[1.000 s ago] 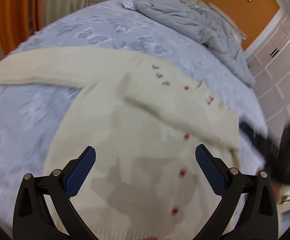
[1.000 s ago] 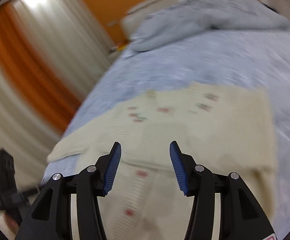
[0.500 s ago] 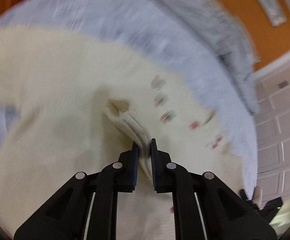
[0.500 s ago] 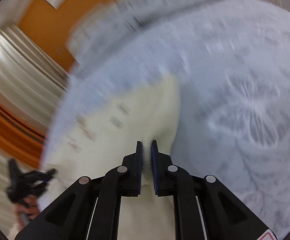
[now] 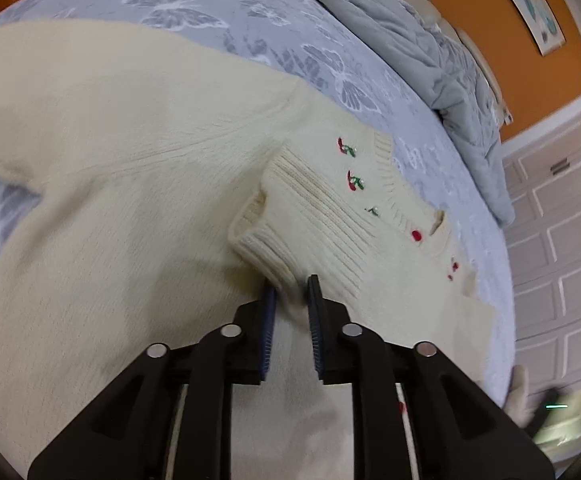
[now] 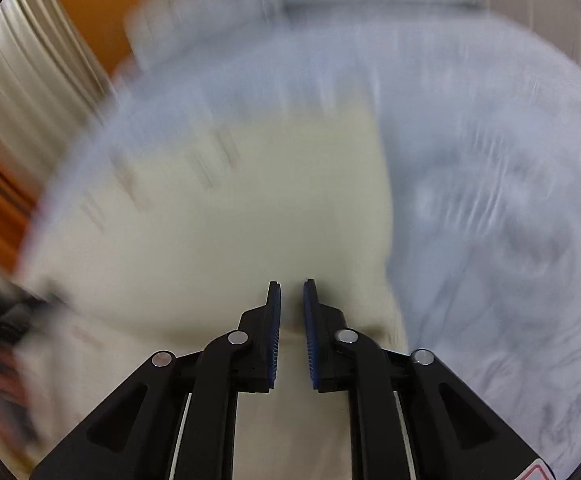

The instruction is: Fold small clothes

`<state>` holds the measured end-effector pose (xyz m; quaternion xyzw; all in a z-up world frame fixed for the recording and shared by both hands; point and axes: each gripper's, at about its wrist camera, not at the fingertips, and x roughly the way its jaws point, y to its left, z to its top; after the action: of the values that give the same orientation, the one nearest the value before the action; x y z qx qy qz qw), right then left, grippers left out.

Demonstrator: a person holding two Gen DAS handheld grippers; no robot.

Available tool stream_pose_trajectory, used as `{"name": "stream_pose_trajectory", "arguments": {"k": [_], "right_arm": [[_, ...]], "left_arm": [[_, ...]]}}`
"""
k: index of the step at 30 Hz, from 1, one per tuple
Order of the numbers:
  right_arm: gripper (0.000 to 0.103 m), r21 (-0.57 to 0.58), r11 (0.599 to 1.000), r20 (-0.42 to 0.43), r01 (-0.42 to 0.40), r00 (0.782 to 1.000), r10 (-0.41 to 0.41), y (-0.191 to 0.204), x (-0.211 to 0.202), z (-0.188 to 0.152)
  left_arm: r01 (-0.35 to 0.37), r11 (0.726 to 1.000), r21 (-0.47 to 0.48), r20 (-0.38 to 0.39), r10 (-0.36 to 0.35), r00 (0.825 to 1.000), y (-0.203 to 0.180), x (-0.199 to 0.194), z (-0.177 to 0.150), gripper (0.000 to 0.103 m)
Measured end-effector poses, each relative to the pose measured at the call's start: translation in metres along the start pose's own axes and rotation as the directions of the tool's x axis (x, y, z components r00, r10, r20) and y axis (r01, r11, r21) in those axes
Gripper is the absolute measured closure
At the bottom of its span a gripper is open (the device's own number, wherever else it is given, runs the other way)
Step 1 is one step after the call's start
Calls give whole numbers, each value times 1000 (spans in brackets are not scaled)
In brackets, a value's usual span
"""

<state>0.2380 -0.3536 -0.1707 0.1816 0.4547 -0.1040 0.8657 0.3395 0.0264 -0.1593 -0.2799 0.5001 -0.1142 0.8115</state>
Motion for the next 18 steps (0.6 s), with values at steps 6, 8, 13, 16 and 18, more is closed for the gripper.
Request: {"name": "stream_pose_trajectory", "arguments": {"k": [6, 8, 13, 16, 18], "right_arm": [[71, -73, 994, 59, -79, 995, 83, 48, -71, -27], [63, -127, 989, 37, -69, 997, 75, 58, -79, -55], [58, -238, 969, -70, -70, 996, 54, 74, -99, -146], [53, -245, 965, -142, -95, 988, 61, 84, -95, -177], [53, -231, 968, -175, -99, 983, 59, 85, -90, -184]], "left_arm": [[-26, 981, -190, 188, 62, 980, 94, -103, 23, 20], [-91, 936, -339, 210, 169, 963, 157, -132, 38, 16], [-106, 792, -601, 269, 326, 906, 277, -183, 72, 19], [-176, 790, -588, 244, 380, 892, 286, -183, 104, 63], [-228, 811, -538, 177, 373, 911, 277, -172, 122, 93]]}}
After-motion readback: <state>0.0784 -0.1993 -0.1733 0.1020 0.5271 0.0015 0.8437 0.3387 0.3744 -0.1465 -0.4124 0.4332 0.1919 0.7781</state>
